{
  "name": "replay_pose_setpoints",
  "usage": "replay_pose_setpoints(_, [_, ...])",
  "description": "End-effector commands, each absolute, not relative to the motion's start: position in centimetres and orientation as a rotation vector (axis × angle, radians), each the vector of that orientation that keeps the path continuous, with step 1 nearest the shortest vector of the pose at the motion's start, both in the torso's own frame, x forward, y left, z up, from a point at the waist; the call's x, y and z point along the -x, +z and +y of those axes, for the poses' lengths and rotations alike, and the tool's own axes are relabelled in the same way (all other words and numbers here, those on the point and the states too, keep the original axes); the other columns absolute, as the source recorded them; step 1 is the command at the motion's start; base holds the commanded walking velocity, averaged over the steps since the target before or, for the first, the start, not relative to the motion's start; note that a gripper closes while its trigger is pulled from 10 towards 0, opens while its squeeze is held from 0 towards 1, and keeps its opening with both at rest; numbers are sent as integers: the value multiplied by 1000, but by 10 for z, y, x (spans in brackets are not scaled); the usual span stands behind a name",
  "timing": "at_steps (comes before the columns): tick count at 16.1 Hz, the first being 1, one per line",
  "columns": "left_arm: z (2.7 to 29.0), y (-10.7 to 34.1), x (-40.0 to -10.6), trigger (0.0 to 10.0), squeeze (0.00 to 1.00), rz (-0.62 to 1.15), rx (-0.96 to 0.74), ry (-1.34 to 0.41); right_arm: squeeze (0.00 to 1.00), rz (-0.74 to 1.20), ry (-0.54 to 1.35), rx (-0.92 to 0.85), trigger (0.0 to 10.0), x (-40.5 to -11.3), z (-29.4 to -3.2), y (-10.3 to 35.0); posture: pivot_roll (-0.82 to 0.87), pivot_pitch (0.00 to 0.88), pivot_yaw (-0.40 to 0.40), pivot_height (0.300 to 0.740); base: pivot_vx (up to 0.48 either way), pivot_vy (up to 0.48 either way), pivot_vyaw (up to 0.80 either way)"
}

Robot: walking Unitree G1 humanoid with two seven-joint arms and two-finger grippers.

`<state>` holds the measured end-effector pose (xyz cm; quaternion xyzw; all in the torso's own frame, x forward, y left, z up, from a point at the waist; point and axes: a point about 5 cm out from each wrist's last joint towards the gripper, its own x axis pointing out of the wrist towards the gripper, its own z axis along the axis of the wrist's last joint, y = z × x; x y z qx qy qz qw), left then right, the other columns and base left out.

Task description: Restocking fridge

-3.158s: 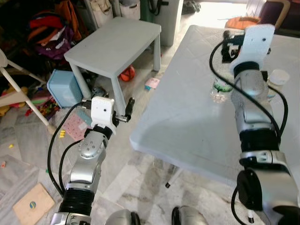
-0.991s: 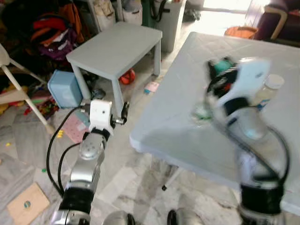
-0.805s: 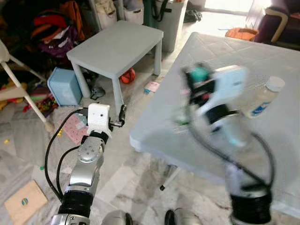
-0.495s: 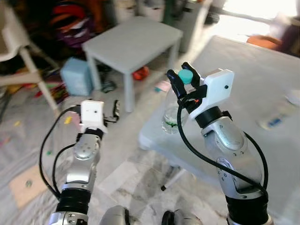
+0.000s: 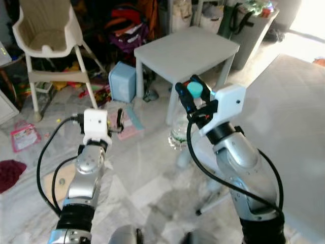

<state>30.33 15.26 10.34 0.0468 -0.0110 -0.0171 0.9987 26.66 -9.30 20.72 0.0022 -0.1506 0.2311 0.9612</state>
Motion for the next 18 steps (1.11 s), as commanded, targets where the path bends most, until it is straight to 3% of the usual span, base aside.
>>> replay_pose_setpoints(1, [146, 105, -304, 10000, 0, -29, -97, -48, 0, -302, 430, 6, 10000, -269, -102, 205, -24, 16, 11, 740, 0, 476, 0])
replay_pose_setpoints(3, [146, 103, -302, 10000, 0, -29, -95, -49, 0, -294, 422, 18, 10000, -269, -103, 200, -22, 15, 10, 740, 0, 448, 0])
replay_pose_setpoints(8, [145, 92, -289, 10000, 0, -5, -79, -64, 0, -217, 278, 26, 10000, -260, -125, 166, -17, 0, 20, 740, 0, 0, 800])
replay_pose_setpoints(14, [142, 88, -286, 10000, 0, 7, -69, -62, 0, -168, 296, 45, 10000, -257, -122, 144, -15, 14, 13, 740, 0, 0, 800])
replay_pose_setpoints(18, [142, 69, -280, 10000, 0, 108, -33, -76, 0, -151, 236, 0, 10000, -261, -123, 133, -16, 0, 14, 740, 0, 0, 800])
